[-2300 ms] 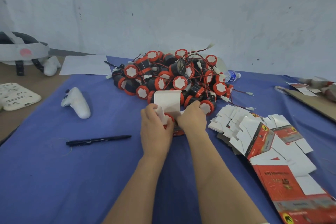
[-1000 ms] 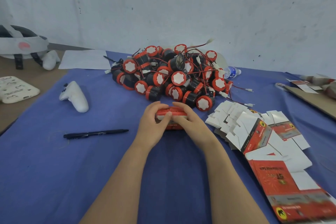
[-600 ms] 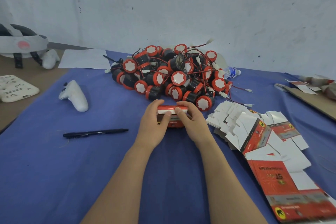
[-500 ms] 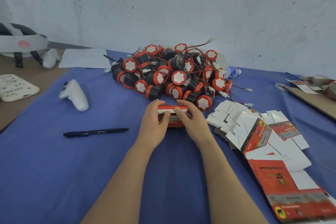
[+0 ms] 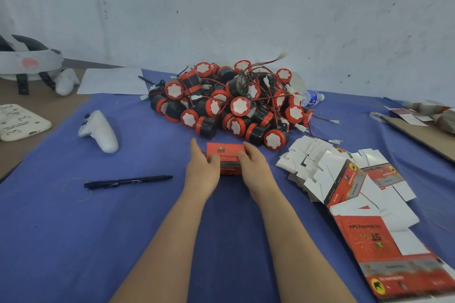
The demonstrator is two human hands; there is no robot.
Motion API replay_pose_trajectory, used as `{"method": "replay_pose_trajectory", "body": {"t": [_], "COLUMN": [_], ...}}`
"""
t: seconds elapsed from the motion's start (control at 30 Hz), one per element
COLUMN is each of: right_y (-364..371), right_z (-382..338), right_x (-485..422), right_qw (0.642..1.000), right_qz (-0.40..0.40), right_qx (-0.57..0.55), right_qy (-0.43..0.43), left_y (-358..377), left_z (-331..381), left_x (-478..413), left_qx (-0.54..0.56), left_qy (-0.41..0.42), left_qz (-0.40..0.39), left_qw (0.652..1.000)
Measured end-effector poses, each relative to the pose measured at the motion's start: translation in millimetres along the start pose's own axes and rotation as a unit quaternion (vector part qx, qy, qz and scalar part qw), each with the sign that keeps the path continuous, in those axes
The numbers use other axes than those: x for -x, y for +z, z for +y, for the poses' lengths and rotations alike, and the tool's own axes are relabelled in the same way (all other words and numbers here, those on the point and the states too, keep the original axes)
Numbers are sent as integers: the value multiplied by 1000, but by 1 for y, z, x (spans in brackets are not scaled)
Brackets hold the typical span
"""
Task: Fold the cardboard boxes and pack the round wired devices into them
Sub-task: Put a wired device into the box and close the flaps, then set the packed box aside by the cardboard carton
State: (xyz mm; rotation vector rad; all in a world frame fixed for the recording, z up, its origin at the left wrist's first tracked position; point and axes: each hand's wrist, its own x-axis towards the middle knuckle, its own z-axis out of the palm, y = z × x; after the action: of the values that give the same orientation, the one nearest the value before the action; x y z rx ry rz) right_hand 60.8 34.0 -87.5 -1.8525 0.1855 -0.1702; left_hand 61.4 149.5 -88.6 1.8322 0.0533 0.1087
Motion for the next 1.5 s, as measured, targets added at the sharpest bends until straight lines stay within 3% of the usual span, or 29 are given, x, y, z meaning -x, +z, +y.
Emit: {"method": "replay_pose_trajectory", "body": {"t": [0.13,0.27,0.33,0.4,0.47,0.53,0.67,0.8,0.87,0.93,1.0,1.1,1.17,1.27,1.37,1.5], "right_y": [6,-3,-27,-65,-123,-195,-328,-412,-424,-421,-408,-365,-336,-292,-252,-219], "right_z": [-10,-37,-57,-78,-92,-97,-89,-67,-63,-61,-60,-64,-58,-36,-4,20], "right_x": [5,28,39,53,76,115,225,331,365,372,360,323,294,246,208,179], "right_qw": [1000,995,988,971,946,912,809,697,649,627,650,748,811,903,912,909], "right_qz": [12,23,82,173,267,374,578,705,728,740,731,652,567,346,168,136], "right_qx": [7,-87,-98,-82,-81,-65,-14,101,153,196,202,101,136,239,307,309], "right_qy": [19,-32,-86,-144,-164,-157,-111,84,160,148,55,-74,-51,88,213,246], "left_y": [5,10,18,37,76,133,238,298,306,307,303,287,269,235,202,181], "left_z": [6,34,63,99,142,187,254,275,274,272,268,255,233,180,131,96], "left_x": [-1,15,25,41,68,112,240,371,408,418,405,354,311,249,208,178], "left_qx": [3,200,279,289,306,308,263,144,107,115,145,228,234,133,41,8], "left_qy": [-41,3,52,111,143,145,158,163,144,140,139,118,119,106,61,8], "left_qz": [-11,1,-9,-27,-88,-176,-365,-603,-655,-641,-577,-413,-286,-97,1,42], "left_qw": [999,980,959,951,937,924,879,768,734,746,791,874,922,981,997,999]}}
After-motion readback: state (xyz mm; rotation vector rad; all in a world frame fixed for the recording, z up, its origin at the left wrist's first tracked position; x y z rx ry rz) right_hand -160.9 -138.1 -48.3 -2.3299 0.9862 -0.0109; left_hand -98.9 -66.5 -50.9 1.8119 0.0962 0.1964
